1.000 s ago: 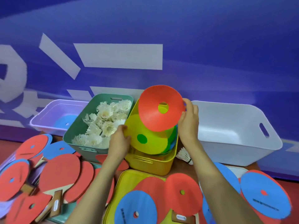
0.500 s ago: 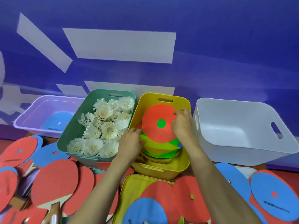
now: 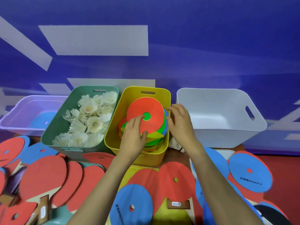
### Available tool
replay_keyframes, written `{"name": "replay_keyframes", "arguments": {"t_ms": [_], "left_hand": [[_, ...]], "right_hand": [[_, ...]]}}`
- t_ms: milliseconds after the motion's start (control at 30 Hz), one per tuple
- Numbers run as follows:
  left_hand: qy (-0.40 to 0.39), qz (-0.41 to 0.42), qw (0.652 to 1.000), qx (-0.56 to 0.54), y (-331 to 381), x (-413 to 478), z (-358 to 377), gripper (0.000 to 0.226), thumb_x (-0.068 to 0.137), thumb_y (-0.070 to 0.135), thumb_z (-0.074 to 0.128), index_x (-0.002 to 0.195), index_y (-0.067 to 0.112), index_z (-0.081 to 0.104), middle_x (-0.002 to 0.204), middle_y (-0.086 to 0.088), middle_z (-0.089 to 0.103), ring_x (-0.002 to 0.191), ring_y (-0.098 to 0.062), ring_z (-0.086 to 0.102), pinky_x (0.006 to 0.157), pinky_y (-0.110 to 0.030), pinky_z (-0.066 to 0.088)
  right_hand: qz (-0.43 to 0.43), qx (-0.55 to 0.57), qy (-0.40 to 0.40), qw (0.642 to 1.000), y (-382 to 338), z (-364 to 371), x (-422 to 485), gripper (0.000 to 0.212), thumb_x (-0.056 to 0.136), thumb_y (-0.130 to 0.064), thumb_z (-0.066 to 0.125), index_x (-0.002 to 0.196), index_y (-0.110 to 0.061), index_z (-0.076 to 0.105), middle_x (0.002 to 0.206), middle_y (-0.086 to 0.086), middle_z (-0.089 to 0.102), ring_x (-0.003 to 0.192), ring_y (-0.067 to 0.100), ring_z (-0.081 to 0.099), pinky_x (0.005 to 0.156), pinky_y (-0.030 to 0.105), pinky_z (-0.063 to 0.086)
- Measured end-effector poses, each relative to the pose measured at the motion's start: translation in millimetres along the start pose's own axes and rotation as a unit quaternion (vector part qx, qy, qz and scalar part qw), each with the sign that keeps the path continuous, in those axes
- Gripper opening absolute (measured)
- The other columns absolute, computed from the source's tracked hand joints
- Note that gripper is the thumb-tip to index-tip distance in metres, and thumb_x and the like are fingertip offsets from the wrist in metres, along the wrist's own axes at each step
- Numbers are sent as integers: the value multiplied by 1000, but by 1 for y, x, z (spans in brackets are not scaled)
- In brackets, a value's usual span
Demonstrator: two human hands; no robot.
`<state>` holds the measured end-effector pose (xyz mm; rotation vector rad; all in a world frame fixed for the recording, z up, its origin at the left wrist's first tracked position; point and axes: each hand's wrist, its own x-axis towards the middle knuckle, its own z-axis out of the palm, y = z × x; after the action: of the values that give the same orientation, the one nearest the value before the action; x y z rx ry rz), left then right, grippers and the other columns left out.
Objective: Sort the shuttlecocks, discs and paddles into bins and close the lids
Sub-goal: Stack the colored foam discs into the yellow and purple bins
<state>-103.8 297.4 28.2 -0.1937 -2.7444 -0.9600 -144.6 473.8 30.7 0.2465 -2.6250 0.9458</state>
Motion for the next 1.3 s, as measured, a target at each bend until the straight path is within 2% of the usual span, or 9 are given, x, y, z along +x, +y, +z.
{"name": "replay_keyframes", "arguments": {"t_ms": [167,267,367,500,633,867,1033,1133,1300], "left_hand": [[28,80,995,-55,58,-29,38,50,84,5,60,132,6,44,130,-10,50,121,-20,43,103,-23,29],[4,99,991,-88,84,-50,67,50,84,4,59,132,6,45,129,-9,50,120,-19,45,101,-30,36],[-43,87,990,-103,103,-78,96,50,85,7,60,132,9,44,129,-7,49,122,-17,44,102,-24,35],[-156,20,984,-82,108,-116,133,50,85,10,62,131,9,43,129,-7,46,119,-23,47,97,-25,37],[-264,-93,958,-56,106,-145,157,52,87,17,62,134,10,40,131,-9,46,116,-27,52,92,-37,45],[-343,-164,923,-55,111,-178,179,59,85,15,63,136,9,32,121,-12,55,109,-32,55,80,-33,43],[-286,-220,928,-92,113,-190,181,45,84,-2,52,125,9,36,79,-5,55,72,-24,55,60,-33,36],[-223,-217,944,-113,112,-184,172,42,85,-4,55,119,11,37,78,-3,54,67,-18,51,58,-29,31],[-75,-225,953,-189,107,-157,135,41,80,0,68,107,17,42,70,-1,44,62,-18,45,56,-29,39]], "right_hand": [[11,-8,43,999,39,-47,-60,30,86,-10,52,115,-8,60,120,10,56,123,30,44,107,43,35],[39,-16,38,998,69,-71,-103,32,85,-14,49,114,-7,61,117,11,57,116,23,44,103,38,35],[90,-11,4,996,98,-91,-144,34,86,-13,49,118,-8,60,120,10,56,115,23,47,102,35,37],[140,-16,-64,988,131,-108,-188,35,91,-8,55,125,-9,54,127,9,52,119,28,46,103,38,37],[187,-30,-136,972,150,-113,-212,39,90,-10,56,129,-10,50,129,10,48,122,29,42,102,36,34],[227,-61,-233,944,170,-107,-234,42,89,-5,51,130,-13,48,130,9,46,123,26,39,102,29,31],[226,-70,-216,947,172,-107,-242,36,91,-9,50,127,-10,51,130,5,49,122,22,39,100,24,29],[230,-34,-199,952,167,-111,-238,31,91,-11,51,122,-8,53,123,10,54,116,26,46,96,33,38],[235,14,-117,965,149,-115,-218,27,94,-21,53,119,-12,52,111,10,59,103,29,54,82,39,46]]}}
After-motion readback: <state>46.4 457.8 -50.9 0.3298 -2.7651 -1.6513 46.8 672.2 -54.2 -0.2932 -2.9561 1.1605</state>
